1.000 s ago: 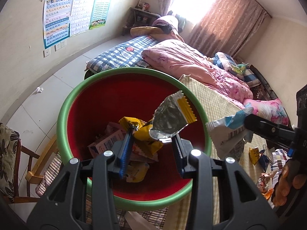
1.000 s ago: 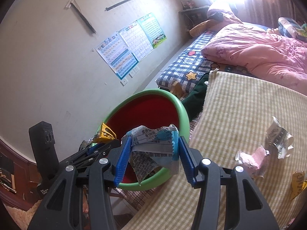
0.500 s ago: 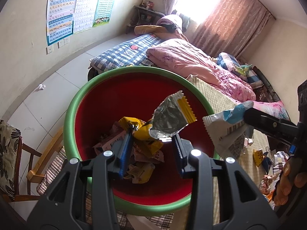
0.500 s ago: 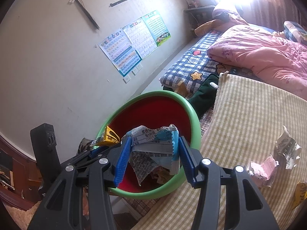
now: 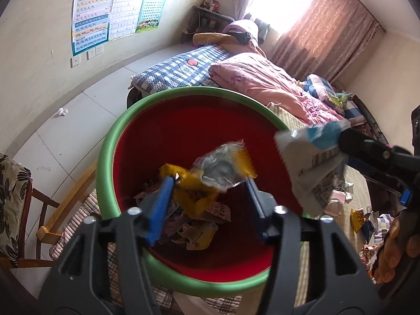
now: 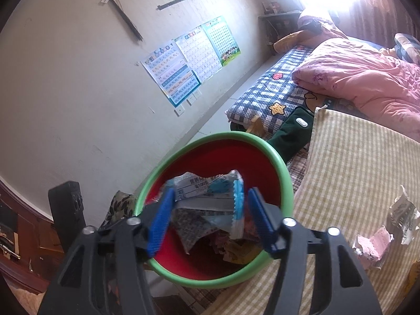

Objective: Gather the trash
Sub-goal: 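Open both tools to drop the wrappers into the red bucket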

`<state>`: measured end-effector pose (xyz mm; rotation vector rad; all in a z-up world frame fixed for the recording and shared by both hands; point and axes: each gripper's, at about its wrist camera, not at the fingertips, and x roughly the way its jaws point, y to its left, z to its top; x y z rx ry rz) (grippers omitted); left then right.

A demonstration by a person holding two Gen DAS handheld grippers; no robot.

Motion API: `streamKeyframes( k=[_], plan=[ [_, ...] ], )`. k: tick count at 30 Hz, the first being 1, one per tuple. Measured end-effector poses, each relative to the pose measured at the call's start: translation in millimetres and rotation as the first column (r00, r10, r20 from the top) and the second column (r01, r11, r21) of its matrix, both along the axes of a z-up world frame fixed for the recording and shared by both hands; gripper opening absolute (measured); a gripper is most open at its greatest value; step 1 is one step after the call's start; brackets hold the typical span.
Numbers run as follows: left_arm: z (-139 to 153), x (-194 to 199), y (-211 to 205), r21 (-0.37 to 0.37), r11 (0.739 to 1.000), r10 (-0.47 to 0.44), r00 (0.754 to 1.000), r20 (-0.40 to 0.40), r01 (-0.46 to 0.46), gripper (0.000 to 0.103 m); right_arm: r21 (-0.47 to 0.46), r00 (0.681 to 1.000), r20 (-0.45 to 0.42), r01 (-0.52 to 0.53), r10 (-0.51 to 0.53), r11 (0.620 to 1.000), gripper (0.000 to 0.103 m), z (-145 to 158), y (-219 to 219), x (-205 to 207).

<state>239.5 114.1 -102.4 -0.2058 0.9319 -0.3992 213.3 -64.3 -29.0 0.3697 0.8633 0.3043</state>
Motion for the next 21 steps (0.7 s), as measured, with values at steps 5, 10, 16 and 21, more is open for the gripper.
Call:
streamKeyframes(
  k=[5, 10, 16, 21],
  plan=[
    [4.0, -4.9, 1.9, 0.012, 1.000, 0.016, 1.000, 0.012, -0.017, 0.060, 0.012, 1.000, 0.011, 0.014, -0.014, 1.000, 0.063, 4.3, -7.2, -4.2],
    [7.6, -10.1, 0.1, 0.019, 0.999, 0.031, 0.999, 0.018, -0.031, 0.061, 0.021, 0.999, 0.017, 0.028, -0.029, 0.999, 0.064, 7.9, -20.9, -17.1],
    [13.3, -26.1, -13.6, 0.023, 0.999, 0.027, 0.999, 0.034, -0.028, 0.061, 0.028, 0.999, 0.009, 0.050, -0.051, 0.998, 0.065, 8.2, -43.0, -40.3],
    [16.2, -42.4, -32.9, 0.027, 1.000, 0.003, 0.999, 0.034, -0.004, 0.062, 0.023, 0.997, -0.002, 0.073, -0.073, 0.997, 0.065, 6.0, -63.9, -64.9]
  ],
)
